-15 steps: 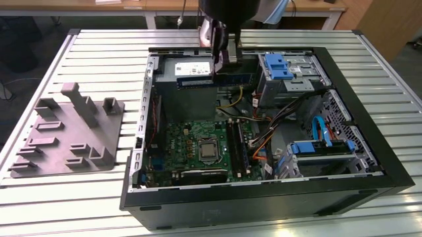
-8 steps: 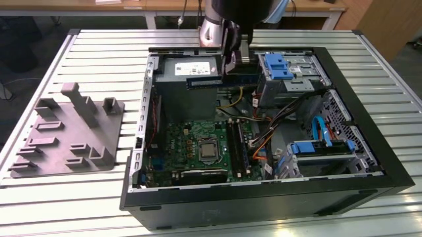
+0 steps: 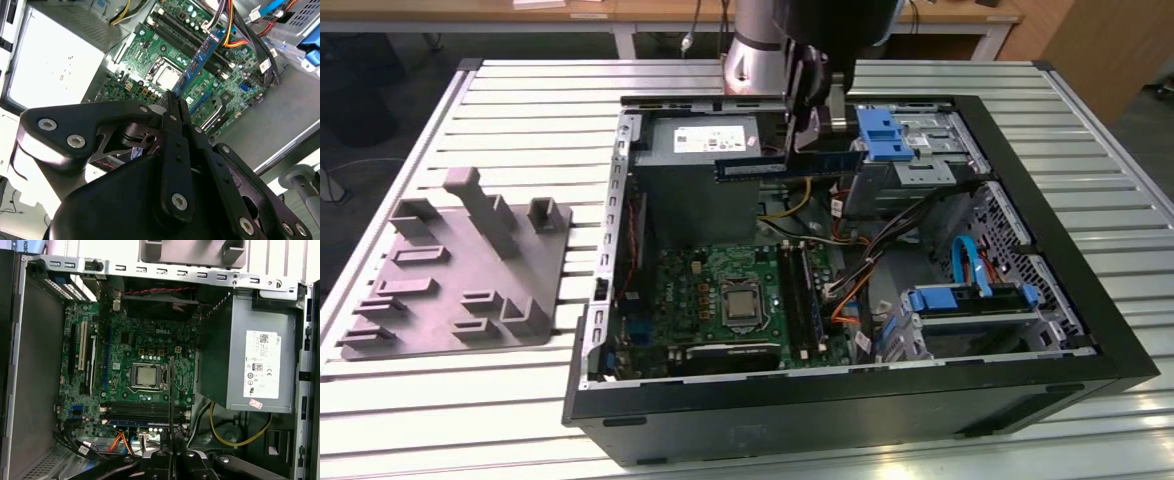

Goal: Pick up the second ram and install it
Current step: 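Pick up the second ram and move it above second insertion slot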

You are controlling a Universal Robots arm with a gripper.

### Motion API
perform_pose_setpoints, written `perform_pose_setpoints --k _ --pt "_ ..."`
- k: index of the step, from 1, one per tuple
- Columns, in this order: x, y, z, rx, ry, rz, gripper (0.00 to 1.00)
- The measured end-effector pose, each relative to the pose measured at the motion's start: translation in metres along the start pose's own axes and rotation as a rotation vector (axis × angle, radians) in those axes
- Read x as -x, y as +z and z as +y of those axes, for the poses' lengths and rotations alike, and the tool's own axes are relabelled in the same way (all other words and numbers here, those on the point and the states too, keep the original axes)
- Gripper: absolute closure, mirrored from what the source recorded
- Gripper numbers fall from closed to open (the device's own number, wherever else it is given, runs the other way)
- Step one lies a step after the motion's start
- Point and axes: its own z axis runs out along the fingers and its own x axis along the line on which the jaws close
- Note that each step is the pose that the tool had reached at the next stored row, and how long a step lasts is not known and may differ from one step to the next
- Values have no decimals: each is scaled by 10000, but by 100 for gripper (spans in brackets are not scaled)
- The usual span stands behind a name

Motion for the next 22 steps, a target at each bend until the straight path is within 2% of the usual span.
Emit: perform_pose_setpoints --k 2,22 --pt "-2 16 -20 1 -1 1 87" --pt "-38 364 -30 -4 93 -3 87"
